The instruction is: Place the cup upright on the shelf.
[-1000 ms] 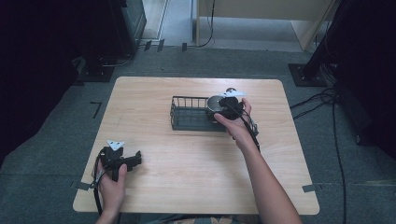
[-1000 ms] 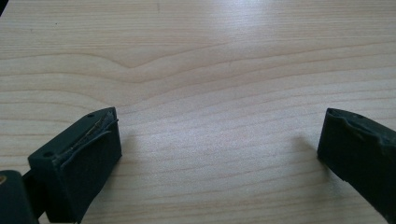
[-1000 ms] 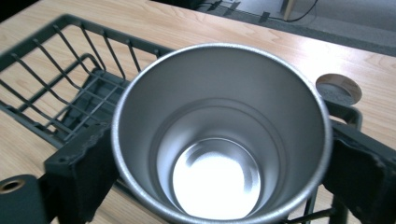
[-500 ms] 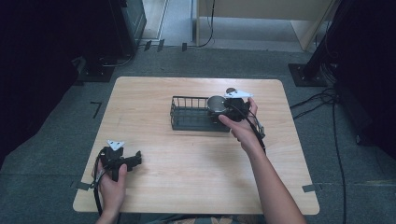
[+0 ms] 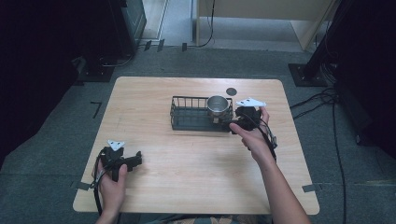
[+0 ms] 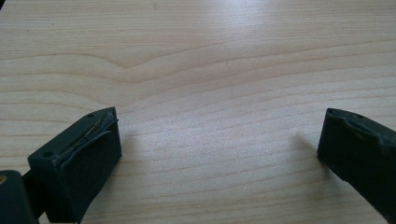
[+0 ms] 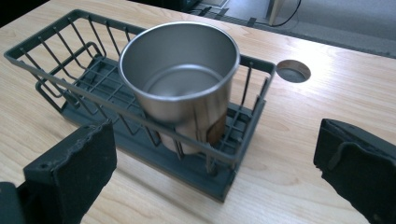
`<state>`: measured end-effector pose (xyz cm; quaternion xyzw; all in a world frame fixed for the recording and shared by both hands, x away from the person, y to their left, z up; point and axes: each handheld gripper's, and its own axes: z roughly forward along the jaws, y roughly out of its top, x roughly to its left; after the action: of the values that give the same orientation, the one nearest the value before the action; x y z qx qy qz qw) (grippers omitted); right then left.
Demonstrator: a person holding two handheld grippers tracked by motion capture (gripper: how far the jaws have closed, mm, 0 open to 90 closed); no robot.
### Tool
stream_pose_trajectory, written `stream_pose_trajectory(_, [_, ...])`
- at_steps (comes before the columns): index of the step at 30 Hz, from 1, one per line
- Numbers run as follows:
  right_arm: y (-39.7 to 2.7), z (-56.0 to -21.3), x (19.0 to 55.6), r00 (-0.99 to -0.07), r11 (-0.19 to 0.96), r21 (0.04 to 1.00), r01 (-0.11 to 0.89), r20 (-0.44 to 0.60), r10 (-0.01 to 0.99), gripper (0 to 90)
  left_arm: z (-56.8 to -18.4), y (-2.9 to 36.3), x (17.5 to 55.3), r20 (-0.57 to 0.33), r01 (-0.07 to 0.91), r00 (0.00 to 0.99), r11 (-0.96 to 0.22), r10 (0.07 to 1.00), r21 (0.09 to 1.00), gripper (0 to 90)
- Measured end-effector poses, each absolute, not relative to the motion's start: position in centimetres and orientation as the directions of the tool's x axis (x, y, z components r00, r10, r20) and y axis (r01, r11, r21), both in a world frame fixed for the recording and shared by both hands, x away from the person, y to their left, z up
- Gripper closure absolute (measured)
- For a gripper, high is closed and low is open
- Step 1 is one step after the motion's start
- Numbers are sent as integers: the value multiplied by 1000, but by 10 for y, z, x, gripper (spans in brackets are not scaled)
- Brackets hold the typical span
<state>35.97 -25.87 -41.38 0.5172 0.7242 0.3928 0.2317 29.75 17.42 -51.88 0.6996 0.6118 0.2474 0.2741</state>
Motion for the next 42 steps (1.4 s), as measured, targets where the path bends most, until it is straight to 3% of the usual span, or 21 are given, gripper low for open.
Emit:
stream_pose_trajectory(27, [-305,-421,288,-346,161,812,561,53,937,0,-519,174,297,12,721,130,-103,991,685,0])
stream_pose_trajectory(42, [-343,-448,260,-260,93,792,603,85,962,0,-519,174,297,12,721,130,-103,991,685,0])
